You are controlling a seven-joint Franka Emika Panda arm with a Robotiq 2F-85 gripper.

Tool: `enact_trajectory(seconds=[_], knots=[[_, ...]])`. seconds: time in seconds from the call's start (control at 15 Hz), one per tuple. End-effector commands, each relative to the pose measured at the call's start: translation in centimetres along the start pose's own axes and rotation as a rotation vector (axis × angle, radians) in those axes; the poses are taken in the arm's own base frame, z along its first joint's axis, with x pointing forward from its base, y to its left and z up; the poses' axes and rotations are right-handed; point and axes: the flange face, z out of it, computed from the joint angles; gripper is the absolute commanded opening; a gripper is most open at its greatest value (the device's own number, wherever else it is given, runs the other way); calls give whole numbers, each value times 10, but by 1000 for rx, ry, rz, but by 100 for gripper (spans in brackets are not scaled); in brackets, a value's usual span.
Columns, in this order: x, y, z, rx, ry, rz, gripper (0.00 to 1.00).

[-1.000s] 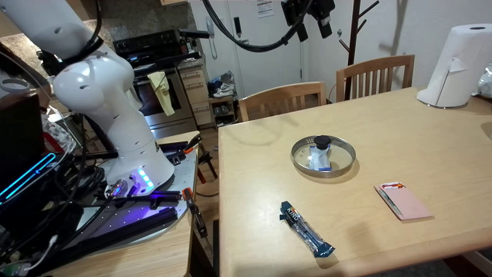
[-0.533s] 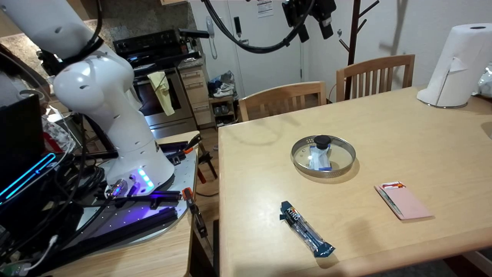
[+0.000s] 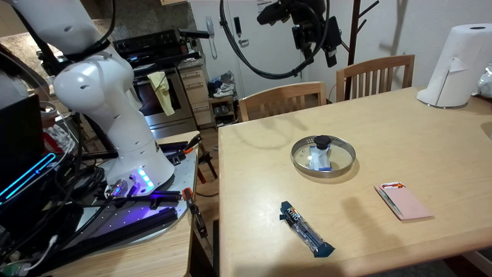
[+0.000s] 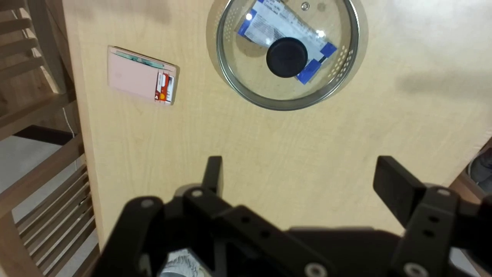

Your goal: Cover the pink wallet on the table with the lid

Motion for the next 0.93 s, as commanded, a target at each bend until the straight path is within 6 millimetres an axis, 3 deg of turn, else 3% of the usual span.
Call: enact_trajectory(seconds=[0.0, 0.47, 0.53, 0.87], knots=[[17, 1, 21, 27, -8, -14, 100], [31, 5, 69, 10, -34, -13, 100], [30, 4, 89, 3, -39, -8, 100], [28, 9, 140, -3, -80, -7, 100]])
